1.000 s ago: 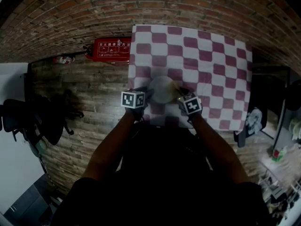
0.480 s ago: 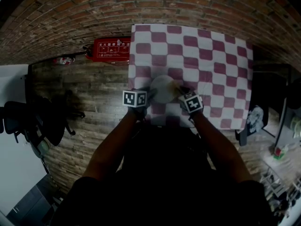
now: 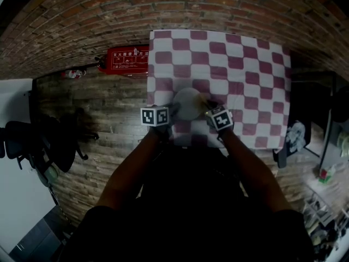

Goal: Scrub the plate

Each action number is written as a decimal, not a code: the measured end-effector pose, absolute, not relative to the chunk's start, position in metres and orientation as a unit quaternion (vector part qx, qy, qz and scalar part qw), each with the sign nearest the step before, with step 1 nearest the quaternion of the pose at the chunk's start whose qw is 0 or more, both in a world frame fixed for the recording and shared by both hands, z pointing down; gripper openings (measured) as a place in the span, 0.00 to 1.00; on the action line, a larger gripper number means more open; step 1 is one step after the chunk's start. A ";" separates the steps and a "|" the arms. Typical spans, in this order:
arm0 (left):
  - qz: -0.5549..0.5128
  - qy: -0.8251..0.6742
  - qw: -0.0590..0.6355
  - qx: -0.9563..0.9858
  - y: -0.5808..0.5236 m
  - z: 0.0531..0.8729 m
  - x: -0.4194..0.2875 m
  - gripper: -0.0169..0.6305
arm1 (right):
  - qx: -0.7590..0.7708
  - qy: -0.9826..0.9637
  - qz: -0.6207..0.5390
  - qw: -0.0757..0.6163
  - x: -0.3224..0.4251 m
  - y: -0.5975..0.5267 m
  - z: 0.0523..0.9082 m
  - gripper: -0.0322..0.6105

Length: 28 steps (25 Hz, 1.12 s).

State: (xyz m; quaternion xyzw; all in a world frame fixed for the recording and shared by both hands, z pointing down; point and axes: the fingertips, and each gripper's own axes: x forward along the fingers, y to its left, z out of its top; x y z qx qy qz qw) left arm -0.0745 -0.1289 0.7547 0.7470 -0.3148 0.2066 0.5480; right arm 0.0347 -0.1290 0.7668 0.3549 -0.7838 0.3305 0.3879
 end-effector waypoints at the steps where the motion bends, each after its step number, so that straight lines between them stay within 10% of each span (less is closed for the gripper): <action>1: 0.197 -0.314 0.553 0.746 -0.130 0.751 -0.073 0.06 | 0.355 -0.783 0.330 0.389 0.035 -0.129 0.766 0.14; 28: 0.052 -0.335 0.439 0.832 -0.215 0.571 -0.046 0.06 | 0.346 -0.849 0.209 0.341 0.024 -0.178 0.625 0.13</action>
